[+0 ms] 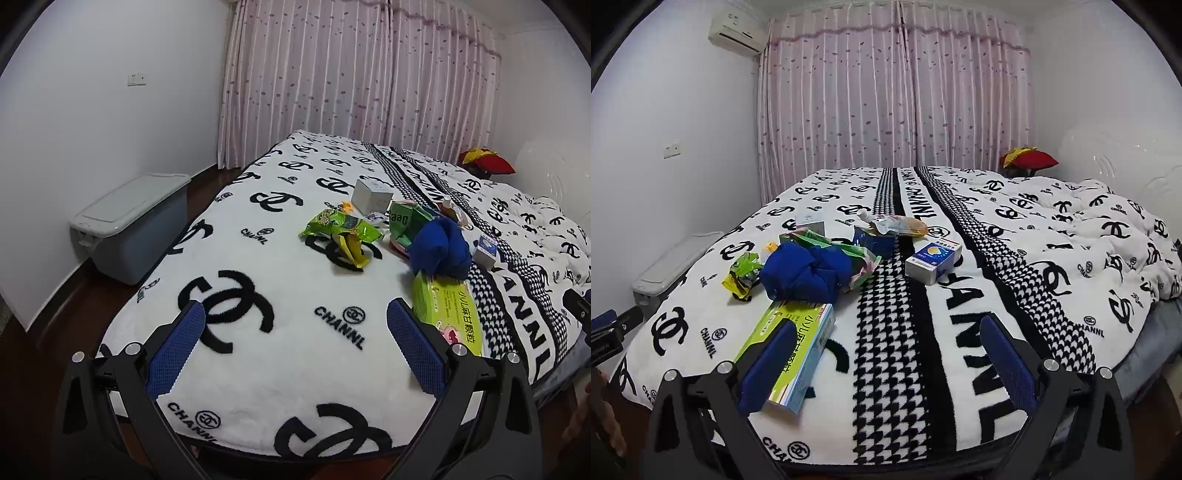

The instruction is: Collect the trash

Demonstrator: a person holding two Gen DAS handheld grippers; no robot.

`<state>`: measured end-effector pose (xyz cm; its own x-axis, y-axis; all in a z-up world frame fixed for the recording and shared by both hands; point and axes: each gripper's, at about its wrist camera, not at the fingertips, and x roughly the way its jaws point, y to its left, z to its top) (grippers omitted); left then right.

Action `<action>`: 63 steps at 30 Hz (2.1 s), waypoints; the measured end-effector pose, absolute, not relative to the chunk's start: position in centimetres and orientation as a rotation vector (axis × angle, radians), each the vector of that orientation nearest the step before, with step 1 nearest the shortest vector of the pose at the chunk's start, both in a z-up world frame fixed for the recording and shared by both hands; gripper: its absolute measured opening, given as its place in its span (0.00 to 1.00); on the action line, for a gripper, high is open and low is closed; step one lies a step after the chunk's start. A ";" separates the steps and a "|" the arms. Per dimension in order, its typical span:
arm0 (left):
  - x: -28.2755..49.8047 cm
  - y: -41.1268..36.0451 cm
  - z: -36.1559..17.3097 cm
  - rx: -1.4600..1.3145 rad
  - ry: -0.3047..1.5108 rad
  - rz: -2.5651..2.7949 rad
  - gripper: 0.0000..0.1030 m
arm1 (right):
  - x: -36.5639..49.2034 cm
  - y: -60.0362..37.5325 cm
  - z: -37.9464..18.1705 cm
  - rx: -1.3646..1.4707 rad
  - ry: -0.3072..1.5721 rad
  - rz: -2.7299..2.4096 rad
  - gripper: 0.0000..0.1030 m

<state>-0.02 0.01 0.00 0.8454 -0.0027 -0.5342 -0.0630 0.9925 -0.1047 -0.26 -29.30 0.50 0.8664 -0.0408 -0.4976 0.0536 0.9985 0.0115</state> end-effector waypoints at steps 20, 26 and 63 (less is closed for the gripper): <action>0.6 -1.1 -0.6 -0.087 0.610 0.007 0.93 | -0.1 -30.0 0.5 0.018 0.528 -0.056 0.95; 0.6 -1.0 -0.9 -0.094 0.622 0.007 0.93 | 0.0 -29.9 0.1 0.021 0.539 -0.057 0.95; 0.6 -2.0 -1.8 -0.091 0.659 -0.037 0.93 | 0.2 -28.8 -0.2 0.021 0.552 -0.056 0.95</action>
